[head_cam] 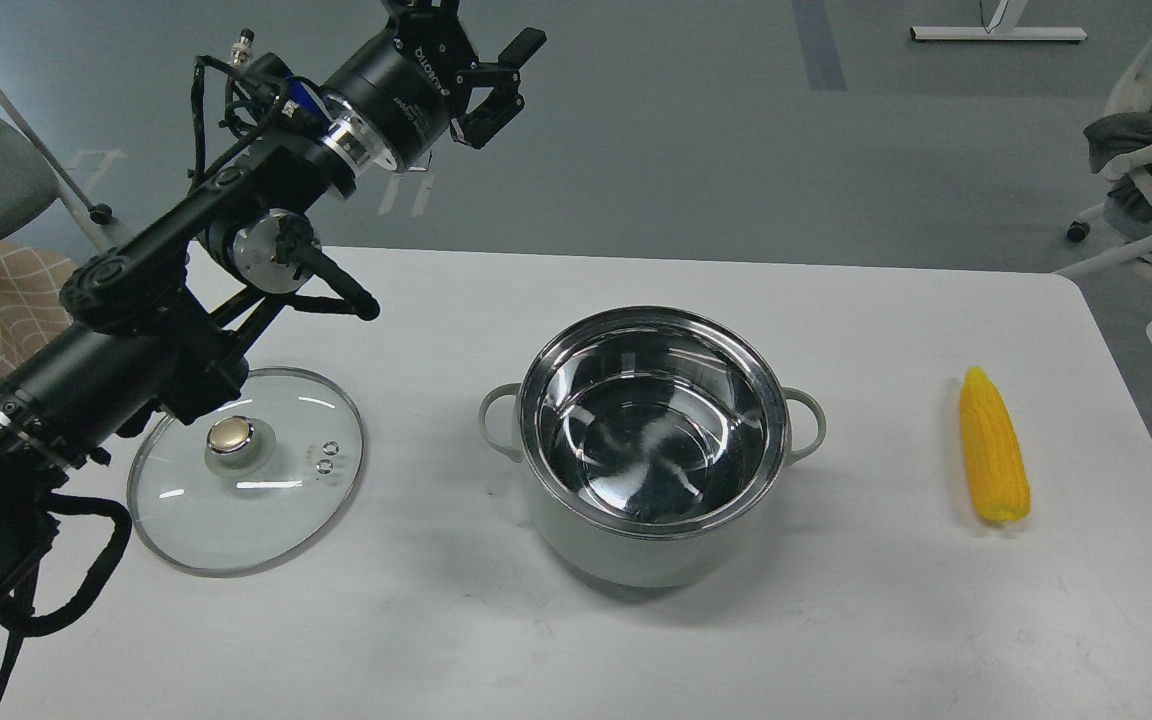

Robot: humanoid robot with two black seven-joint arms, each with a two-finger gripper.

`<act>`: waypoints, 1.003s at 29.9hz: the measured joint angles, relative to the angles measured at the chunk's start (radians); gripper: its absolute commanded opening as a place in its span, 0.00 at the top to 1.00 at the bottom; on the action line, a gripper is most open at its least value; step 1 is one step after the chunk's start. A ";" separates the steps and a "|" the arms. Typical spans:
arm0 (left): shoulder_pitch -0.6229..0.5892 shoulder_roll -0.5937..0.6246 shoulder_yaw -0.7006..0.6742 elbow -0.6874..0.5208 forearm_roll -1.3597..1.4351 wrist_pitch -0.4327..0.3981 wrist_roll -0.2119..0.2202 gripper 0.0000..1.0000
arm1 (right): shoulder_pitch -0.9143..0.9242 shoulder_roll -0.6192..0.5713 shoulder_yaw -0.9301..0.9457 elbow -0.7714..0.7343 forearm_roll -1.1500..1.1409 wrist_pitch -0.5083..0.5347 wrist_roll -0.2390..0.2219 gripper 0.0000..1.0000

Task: Open pot and put corn in
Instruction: 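Raise the left arm to rest and move the right gripper toward the corn, then grasp the yellow corn cob with the right gripper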

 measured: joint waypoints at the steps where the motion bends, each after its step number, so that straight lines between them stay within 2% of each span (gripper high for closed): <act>1: 0.000 -0.001 0.000 0.000 0.001 0.000 0.000 0.06 | -0.010 -0.006 0.000 0.006 -0.078 0.000 0.015 0.00; 6: 0.000 -0.004 -0.003 -0.005 0.003 0.000 0.000 0.06 | -0.071 -0.011 0.000 0.010 -0.375 -0.008 0.062 0.00; 14: 0.006 -0.015 -0.010 -0.006 0.022 0.001 0.000 0.06 | -0.133 0.058 -0.051 -0.058 -0.799 -0.080 0.068 0.00; 23: 0.016 -0.024 -0.012 -0.006 0.031 0.001 0.000 0.06 | -0.134 0.172 -0.115 -0.140 -0.841 -0.106 0.066 0.00; 30: 0.017 -0.029 -0.012 -0.006 0.032 0.001 0.000 0.06 | -0.125 0.244 -0.163 -0.183 -0.848 -0.106 0.058 0.05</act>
